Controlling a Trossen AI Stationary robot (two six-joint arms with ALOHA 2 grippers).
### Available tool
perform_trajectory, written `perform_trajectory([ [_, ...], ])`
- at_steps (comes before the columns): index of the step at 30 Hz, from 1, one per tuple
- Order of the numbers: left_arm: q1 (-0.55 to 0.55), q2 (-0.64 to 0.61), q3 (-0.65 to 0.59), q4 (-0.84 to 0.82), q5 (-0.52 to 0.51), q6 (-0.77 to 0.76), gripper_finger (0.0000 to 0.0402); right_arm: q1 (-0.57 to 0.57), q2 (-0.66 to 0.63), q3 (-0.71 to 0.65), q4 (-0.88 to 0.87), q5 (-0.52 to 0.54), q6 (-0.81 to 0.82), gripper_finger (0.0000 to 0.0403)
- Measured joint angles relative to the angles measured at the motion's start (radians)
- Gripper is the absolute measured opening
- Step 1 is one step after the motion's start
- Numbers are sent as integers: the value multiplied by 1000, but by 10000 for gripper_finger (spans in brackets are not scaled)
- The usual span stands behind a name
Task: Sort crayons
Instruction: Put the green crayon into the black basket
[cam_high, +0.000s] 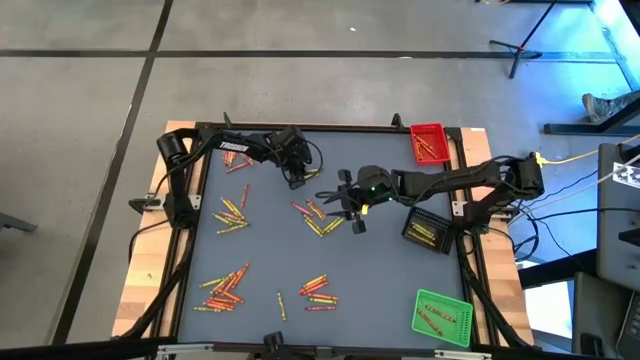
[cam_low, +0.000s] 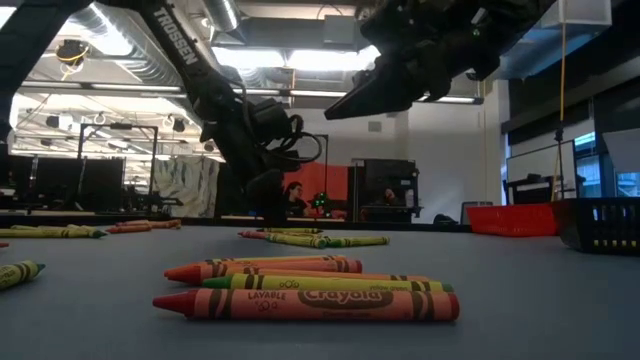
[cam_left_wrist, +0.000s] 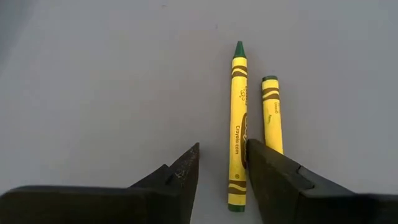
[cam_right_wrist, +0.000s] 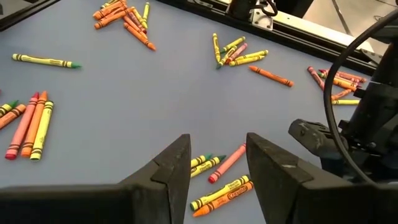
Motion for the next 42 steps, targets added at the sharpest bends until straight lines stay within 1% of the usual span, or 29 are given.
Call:
perform_trajectory([
  [3,0,1,0,0,5,1,97,0,0,0,1,6,0,151],
  [8,-1,2,0,-2,14,4,36,0,0,0,-11,85,0,151],
  [11,0,-5,0,-4,10,5,9,0,0,0,2,101,0,151],
  [14,-2,-27,-2,-10,0,7,7,0,0,0,44,114,26,152],
  [17,-9,-81,-5,-19,-37,9,12,0,-2,0,58,171,63,163],
  [21,-47,-172,-5,-50,-90,29,12,0,-8,0,40,240,79,204],
  [24,-95,-250,-21,-54,-103,34,12,0,-34,0,6,349,77,237],
  [26,-132,-304,-43,-45,-111,35,12,0,-70,1,-50,414,77,251],
  [28,-172,-350,-82,-4,-112,43,13,0,-111,1,-109,445,85,257],
  [30,-209,-397,-133,63,-112,55,13,0,-145,1,-161,430,102,259],
  [32,-243,-438,-182,171,-111,57,13,-1,-169,-12,-154,381,104,259],
  [34,-274,-469,-234,265,-111,58,13,-1,-178,-48,-91,348,101,259],
  [37,-318,-484,-298,387,-112,42,13,-1,-187,-95,-1,341,63,259],
  [40,-366,-481,-340,480,-119,23,13,-1,-188,-118,105,328,48,260],
  [42,-394,-473,-347,536,-149,30,13,-1,-177,-120,144,287,44,260],
])
